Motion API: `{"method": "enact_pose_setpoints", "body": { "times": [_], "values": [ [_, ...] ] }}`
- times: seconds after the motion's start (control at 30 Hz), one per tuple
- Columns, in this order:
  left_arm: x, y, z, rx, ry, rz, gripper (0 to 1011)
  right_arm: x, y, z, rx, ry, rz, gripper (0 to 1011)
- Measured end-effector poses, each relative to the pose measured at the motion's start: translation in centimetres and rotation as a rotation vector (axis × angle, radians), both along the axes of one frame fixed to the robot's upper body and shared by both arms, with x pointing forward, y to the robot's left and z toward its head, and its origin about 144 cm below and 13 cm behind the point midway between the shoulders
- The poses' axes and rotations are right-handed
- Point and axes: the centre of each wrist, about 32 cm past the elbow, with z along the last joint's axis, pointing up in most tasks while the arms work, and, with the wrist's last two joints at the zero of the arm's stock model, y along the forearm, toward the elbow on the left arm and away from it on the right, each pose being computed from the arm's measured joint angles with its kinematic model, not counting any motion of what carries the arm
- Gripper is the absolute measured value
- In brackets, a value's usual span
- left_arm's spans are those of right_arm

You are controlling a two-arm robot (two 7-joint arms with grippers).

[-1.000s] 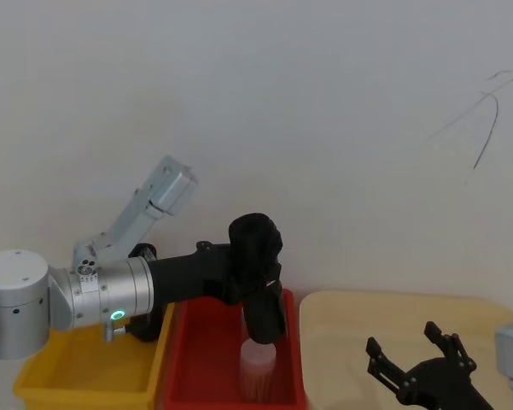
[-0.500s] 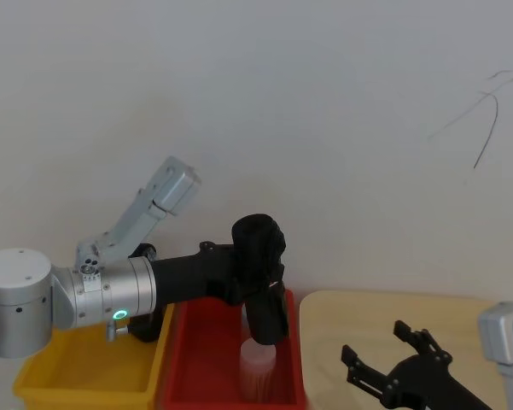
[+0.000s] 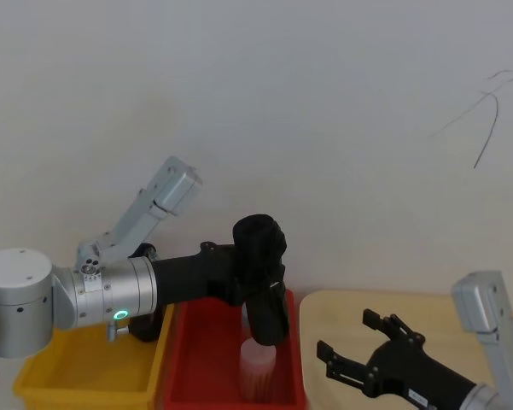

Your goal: Pick up the garbage bag with the one hand and transfer it to the other hand.

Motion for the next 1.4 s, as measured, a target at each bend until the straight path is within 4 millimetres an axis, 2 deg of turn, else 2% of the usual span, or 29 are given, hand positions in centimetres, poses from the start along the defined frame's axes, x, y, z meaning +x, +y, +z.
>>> {"method": "enact_pose_setpoints", "body": {
  "times": [0.5, 0.93, 1.4],
  "values": [
    [0.0, 0.0, 0.0, 0.0, 0.0, -0.001, 412, 1.7, 1.2, 0.4, 0.003, 0.028, 0.042, 1000],
    [0.0, 0.0, 0.0, 0.0, 0.0, -0.001, 412, 3.1, 3.4, 0.3, 0.016, 0.023, 0.076, 999],
    [0.0, 0.0, 0.0, 0.0, 0.0, -0.001, 412, 4.6, 4.9, -0.2, 0.013, 0.018, 0.088, 1000]
  ]
}}
